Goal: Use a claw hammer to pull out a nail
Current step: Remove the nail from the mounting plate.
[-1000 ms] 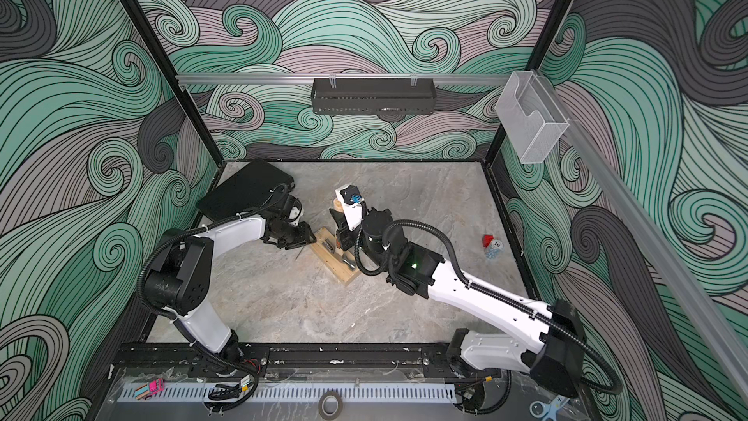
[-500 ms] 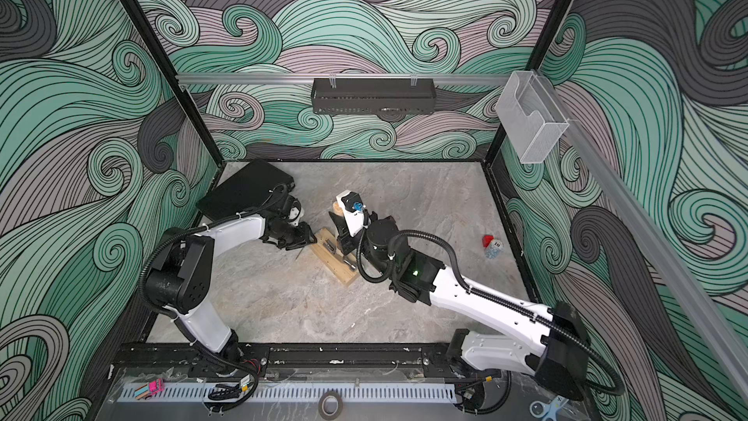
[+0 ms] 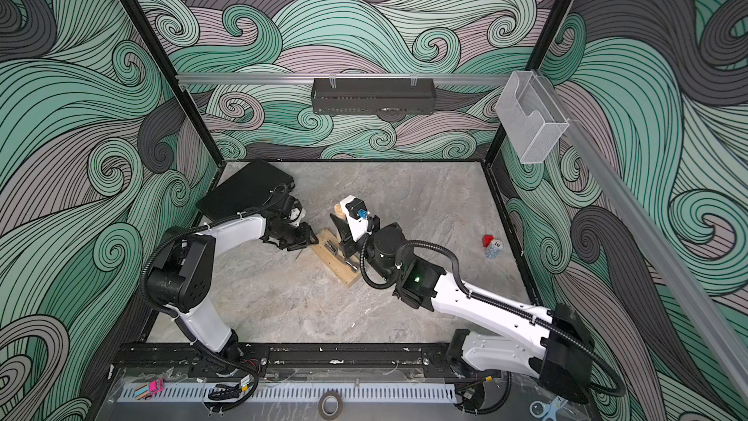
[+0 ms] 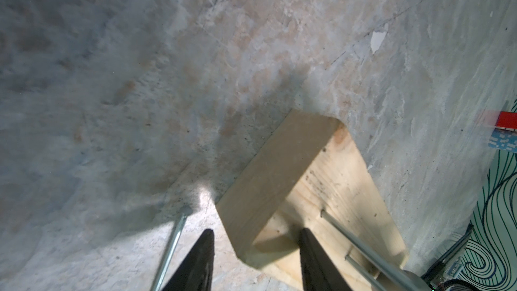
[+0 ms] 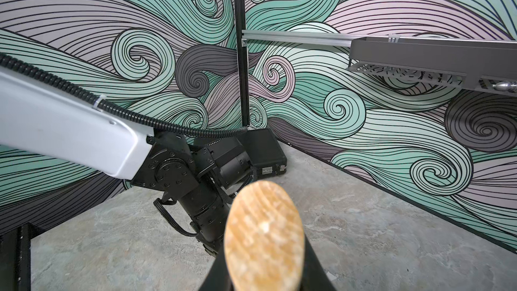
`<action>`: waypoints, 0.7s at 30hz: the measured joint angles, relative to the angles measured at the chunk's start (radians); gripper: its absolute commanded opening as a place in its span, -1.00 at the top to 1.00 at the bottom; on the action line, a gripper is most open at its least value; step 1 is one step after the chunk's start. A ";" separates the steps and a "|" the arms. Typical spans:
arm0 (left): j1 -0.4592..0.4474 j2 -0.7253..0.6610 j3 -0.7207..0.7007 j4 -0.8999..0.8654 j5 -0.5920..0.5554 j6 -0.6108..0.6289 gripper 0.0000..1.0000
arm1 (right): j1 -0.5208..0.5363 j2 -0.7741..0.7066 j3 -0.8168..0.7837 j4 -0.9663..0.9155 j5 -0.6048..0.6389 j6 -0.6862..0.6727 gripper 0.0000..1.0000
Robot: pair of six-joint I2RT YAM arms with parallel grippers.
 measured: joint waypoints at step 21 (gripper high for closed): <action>0.004 0.017 0.006 -0.002 0.043 0.001 0.07 | 0.003 -0.035 -0.108 0.169 -0.024 -0.038 1.00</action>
